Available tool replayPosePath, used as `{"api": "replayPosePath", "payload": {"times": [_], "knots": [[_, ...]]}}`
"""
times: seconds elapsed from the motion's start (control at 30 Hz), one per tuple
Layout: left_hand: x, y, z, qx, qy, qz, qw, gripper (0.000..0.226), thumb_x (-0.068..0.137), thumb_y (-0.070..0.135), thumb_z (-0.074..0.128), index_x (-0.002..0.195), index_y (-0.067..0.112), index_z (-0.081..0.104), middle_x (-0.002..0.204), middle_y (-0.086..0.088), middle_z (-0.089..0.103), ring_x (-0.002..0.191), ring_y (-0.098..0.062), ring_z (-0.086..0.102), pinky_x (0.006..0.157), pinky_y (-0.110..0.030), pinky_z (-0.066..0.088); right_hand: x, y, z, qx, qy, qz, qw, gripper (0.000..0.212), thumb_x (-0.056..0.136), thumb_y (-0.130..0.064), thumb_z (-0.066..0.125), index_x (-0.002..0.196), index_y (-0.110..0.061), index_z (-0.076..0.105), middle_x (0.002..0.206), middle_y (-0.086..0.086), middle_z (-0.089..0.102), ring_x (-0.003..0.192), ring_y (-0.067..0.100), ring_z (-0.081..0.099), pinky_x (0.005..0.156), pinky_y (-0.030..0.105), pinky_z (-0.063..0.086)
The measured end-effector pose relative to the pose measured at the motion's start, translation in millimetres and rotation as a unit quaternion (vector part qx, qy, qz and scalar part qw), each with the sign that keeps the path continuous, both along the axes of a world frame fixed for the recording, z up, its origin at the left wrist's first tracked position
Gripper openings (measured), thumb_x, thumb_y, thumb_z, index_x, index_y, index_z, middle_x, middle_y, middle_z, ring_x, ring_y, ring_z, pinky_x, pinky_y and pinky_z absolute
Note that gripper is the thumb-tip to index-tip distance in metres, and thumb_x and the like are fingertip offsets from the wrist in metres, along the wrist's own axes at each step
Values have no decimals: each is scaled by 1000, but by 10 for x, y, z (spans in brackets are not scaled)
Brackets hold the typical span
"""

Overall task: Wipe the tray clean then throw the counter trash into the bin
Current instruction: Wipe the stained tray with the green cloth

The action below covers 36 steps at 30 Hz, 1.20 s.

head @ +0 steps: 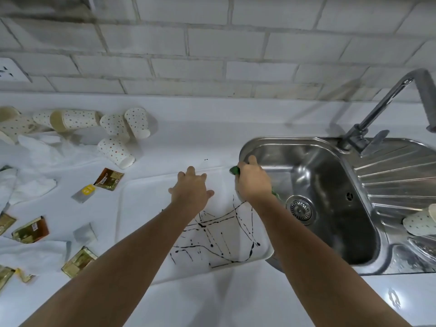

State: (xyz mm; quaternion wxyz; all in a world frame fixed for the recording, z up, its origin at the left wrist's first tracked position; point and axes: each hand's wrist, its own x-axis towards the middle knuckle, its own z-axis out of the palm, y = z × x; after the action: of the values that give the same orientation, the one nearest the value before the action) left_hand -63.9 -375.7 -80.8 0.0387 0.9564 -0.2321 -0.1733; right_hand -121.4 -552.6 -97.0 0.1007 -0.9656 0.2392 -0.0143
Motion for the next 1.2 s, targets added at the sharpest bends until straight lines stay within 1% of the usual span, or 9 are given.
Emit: {"api": "replayPosePath", "payload": {"times": [0.2,0.4,0.53,0.67,0.83,0.9,0.97,1.07,1.2], "knots": [[15,-106,56,43,27,25,998,55,94,57,62,138,24,54,132,-9,35,122,-32,39,91,-57,54,-161,10,129,-26,36,32,998,26,91,-9,58,117,-8,58,121,10,42,90,30,61,68,39,50],[67,-126,-2,41,31,14,999,58,93,57,64,139,24,52,132,-10,34,121,-34,37,92,-63,53,-733,185,152,-22,57,44,997,10,89,-4,48,94,-9,55,132,12,46,71,26,57,61,38,45],[170,-42,-92,57,17,-37,998,69,84,71,60,136,26,52,127,-10,41,123,-31,41,97,-60,49,-338,104,137,-28,28,36,999,24,89,-5,55,113,-8,60,123,9,45,91,28,61,71,40,53],[157,-29,-87,49,13,-39,998,68,84,69,64,136,27,52,129,-10,39,120,-34,40,98,-56,48,-234,92,185,-20,36,32,999,30,88,-1,56,117,-6,59,124,10,43,97,28,58,71,38,52],[186,-44,-98,60,18,-44,997,73,82,73,62,139,28,51,128,-9,41,122,-32,40,96,-55,49,-929,199,142,-3,42,53,998,7,89,-4,50,92,-9,55,111,10,52,69,29,56,59,39,46],[196,-46,-66,74,23,-51,996,76,82,75,60,142,30,50,130,-10,42,125,-32,41,98,-54,48,-891,192,154,-3,33,47,998,9,88,-3,50,86,-11,50,109,11,53,68,29,56,60,40,49],[166,-58,-4,82,24,-62,994,77,84,73,61,147,31,48,136,-11,41,125,-34,42,103,-52,46,-670,157,180,-4,30,32,999,10,89,-2,51,95,-10,55,117,12,50,76,28,57,62,37,45],[129,-64,59,72,29,-55,995,76,86,67,66,150,29,47,139,-11,38,123,-38,40,102,-49,48,-410,142,209,-7,39,28,999,26,89,0,55,115,-5,58,124,12,43,91,30,58,64,35,42],[136,-69,80,73,28,-58,995,79,86,68,66,151,27,47,139,-11,38,124,-38,40,101,-47,49,-883,226,219,-6,52,37,998,16,92,-6,52,107,-8,57,119,10,46,73,30,53,60,38,38]]}}
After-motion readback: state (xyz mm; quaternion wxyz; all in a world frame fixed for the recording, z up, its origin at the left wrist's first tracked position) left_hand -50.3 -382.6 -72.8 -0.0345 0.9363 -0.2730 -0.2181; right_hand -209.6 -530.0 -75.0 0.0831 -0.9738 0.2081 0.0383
